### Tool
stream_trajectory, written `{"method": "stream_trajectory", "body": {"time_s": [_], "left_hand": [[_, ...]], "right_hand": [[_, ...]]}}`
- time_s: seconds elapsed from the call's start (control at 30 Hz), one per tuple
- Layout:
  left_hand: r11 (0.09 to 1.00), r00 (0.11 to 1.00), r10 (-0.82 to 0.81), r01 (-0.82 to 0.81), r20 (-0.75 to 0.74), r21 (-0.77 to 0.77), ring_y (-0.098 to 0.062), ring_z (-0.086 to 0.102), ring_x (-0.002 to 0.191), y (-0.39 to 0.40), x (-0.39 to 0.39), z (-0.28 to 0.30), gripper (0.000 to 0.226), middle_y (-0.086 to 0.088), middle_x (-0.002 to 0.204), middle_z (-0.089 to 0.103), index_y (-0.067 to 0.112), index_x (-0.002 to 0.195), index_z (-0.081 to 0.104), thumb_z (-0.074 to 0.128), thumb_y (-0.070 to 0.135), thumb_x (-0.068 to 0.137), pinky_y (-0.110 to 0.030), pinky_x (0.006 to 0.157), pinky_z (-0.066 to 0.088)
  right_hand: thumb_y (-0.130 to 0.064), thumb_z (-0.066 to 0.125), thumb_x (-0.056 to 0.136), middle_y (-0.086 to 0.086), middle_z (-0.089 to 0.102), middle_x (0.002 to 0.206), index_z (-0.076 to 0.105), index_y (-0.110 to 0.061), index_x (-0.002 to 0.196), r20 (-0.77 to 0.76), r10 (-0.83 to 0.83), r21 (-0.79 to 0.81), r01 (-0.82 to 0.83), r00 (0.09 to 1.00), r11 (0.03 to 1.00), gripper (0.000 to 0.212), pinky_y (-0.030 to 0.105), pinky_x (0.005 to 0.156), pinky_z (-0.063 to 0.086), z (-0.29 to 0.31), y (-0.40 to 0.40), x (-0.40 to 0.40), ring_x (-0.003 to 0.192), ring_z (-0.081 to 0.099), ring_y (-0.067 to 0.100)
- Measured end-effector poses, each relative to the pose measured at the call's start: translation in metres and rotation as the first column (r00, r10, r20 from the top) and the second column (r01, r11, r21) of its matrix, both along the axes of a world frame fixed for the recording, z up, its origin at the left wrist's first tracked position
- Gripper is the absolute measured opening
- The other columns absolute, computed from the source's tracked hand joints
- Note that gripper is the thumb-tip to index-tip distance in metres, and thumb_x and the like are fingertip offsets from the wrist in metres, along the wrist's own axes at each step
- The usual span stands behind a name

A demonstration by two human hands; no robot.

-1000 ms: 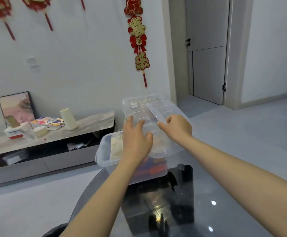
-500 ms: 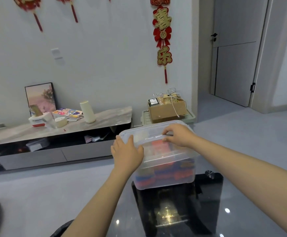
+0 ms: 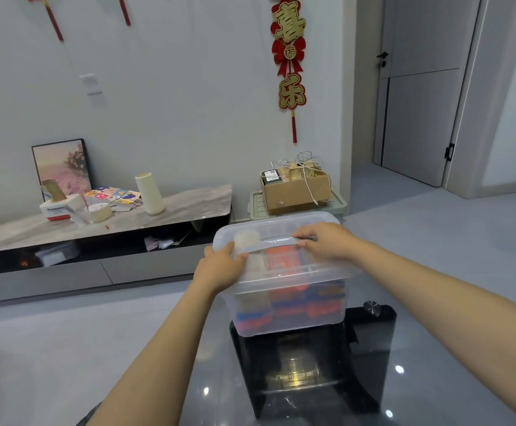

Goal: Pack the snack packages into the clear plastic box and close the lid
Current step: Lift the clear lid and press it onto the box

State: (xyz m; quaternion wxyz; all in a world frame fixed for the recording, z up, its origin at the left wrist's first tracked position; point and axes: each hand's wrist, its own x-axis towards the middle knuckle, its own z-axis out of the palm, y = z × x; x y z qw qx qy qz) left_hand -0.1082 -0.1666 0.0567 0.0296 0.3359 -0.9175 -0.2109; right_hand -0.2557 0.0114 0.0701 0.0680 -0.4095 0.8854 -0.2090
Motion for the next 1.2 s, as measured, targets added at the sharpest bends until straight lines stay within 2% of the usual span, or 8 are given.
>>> {"method": "stream_trajectory", "body": {"time_s": [0.07, 0.2, 0.37, 0.47, 0.57, 0.7, 0.87, 1.2], "left_hand": [[0.996, 0.998, 0.007, -0.002, -0.061, 0.085, -0.036, 0.031, 0.137, -0.003, 0.003, -0.001, 0.058, -0.013, 0.157, 0.013, 0.028, 0.148, 0.021, 0.032, 0.046, 0.094, -0.04, 0.11, 0.028], [0.95, 0.963, 0.128, -0.051, -0.238, 0.308, -0.03, 0.034, 0.137, -0.01, 0.008, -0.004, 0.06, -0.01, 0.156, 0.024, 0.017, 0.15, 0.013, 0.037, 0.028, 0.096, -0.033, 0.101, 0.032], [0.966, 0.959, 0.26, -0.257, -0.111, 0.037, -0.036, 0.029, 0.133, -0.003, 0.004, -0.003, 0.049, -0.016, 0.147, 0.033, 0.015, 0.139, 0.036, 0.033, 0.036, 0.095, -0.042, 0.106, 0.025], [0.917, 0.932, 0.335, -0.288, -0.139, 0.277, -0.037, 0.03, 0.132, -0.006, 0.006, -0.004, 0.057, -0.018, 0.147, 0.03, 0.027, 0.144, 0.026, 0.04, 0.042, 0.091, -0.045, 0.108, 0.027], [0.835, 0.843, 0.425, -0.224, -0.33, 0.502, -0.035, 0.041, 0.13, -0.004, 0.009, -0.009, 0.068, -0.012, 0.149, 0.037, 0.023, 0.147, 0.022, 0.052, 0.037, 0.088, -0.045, 0.102, 0.039], [0.875, 0.788, 0.475, -0.375, -0.392, 0.306, -0.035, 0.044, 0.129, 0.002, 0.009, -0.01, 0.071, -0.013, 0.141, 0.048, 0.013, 0.142, 0.034, 0.062, 0.038, 0.082, -0.046, 0.102, 0.038], [0.906, 0.804, 0.423, -0.361, -0.418, 0.222, -0.035, 0.059, 0.101, 0.005, 0.008, -0.005, 0.033, -0.013, 0.102, 0.069, 0.006, 0.097, 0.068, 0.063, 0.035, 0.081, -0.045, 0.088, 0.049], [0.944, 0.893, 0.329, -0.318, -0.307, 0.088, -0.036, 0.054, 0.11, -0.004, 0.006, -0.002, 0.047, -0.016, 0.117, 0.06, 0.002, 0.111, 0.055, 0.058, 0.04, 0.083, -0.04, 0.083, 0.046]], "right_hand": [[-0.023, 0.046, 0.096, -0.003, 0.051, 0.144, 0.053, -0.023, 0.134, 0.061, -0.014, -0.017, 0.015, 0.998, 1.0, 0.039, 0.027, 0.111, 0.03, -0.001, 0.009, -0.002, 0.135, 0.043, 0.015], [-0.034, 0.047, 0.093, 0.004, 0.044, 0.147, 0.043, -0.026, 0.14, -0.042, -0.385, -0.102, 0.379, 0.922, 0.92, 0.048, 0.039, 0.107, 0.03, -0.015, 0.025, -0.008, 0.135, 0.035, 0.03], [-0.044, 0.058, 0.085, 0.017, 0.055, 0.129, 0.046, -0.001, 0.13, 0.549, -0.441, -0.127, 0.593, 0.71, 0.795, 0.063, 0.037, 0.082, 0.047, -0.015, 0.026, -0.007, 0.112, 0.057, 0.035], [-0.044, 0.065, 0.079, 0.014, 0.06, 0.117, 0.051, -0.001, 0.126, 0.658, -0.428, -0.17, 0.677, 0.619, 0.716, 0.065, 0.037, 0.071, 0.054, -0.019, 0.03, -0.005, 0.097, 0.062, 0.031], [-0.047, 0.068, 0.076, 0.014, 0.056, 0.127, 0.046, -0.002, 0.128, 0.505, -0.543, -0.215, 0.708, 0.671, 0.673, 0.073, 0.037, 0.079, 0.049, -0.022, 0.029, -0.003, 0.109, 0.059, 0.034], [-0.046, 0.067, 0.078, 0.016, 0.057, 0.126, 0.053, 0.0, 0.122, 0.388, -0.586, -0.223, 0.689, 0.712, 0.689, 0.065, 0.032, 0.069, 0.042, -0.019, 0.026, 0.0, 0.105, 0.06, 0.035], [-0.04, 0.066, 0.081, 0.018, 0.06, 0.122, 0.06, 0.001, 0.118, 0.368, -0.559, -0.241, 0.657, 0.743, 0.714, 0.056, 0.034, 0.073, 0.044, -0.016, 0.027, 0.0, 0.104, 0.061, 0.036], [-0.039, 0.06, 0.085, 0.018, 0.058, 0.124, 0.062, -0.005, 0.115, 0.269, -0.513, -0.218, 0.57, 0.815, 0.792, 0.046, 0.041, 0.087, 0.051, -0.013, 0.031, -0.003, 0.105, 0.06, 0.034]]}}
